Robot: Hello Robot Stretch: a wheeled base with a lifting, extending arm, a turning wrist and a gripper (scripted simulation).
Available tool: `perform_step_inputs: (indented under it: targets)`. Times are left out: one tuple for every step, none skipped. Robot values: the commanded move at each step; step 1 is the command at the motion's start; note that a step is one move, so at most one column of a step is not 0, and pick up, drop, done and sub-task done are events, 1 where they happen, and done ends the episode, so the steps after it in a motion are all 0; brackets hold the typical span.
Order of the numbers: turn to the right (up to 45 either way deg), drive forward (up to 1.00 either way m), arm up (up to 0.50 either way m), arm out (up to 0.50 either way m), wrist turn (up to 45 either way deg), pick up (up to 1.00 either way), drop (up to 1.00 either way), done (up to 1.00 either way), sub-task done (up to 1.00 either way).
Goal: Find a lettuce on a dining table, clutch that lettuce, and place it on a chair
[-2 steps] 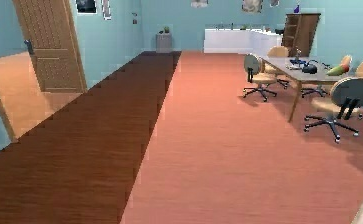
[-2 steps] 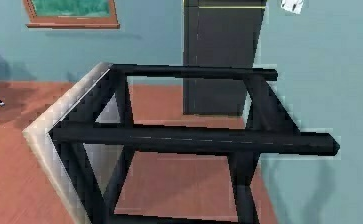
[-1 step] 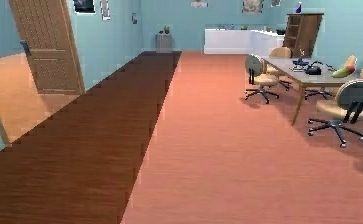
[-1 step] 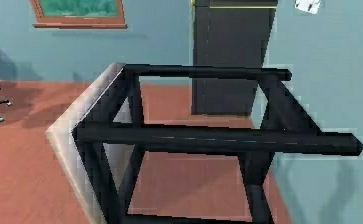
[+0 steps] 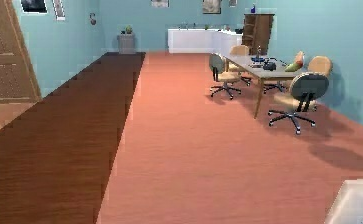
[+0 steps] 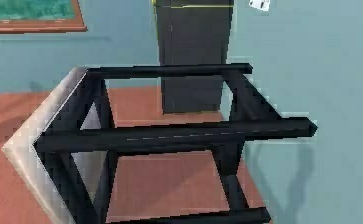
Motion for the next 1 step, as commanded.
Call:
perform_step_inputs:
  targets:
    - [0.0, 0.85, 0.0, 0.0, 0.0, 0.0, 0.0, 0.0, 0.0]
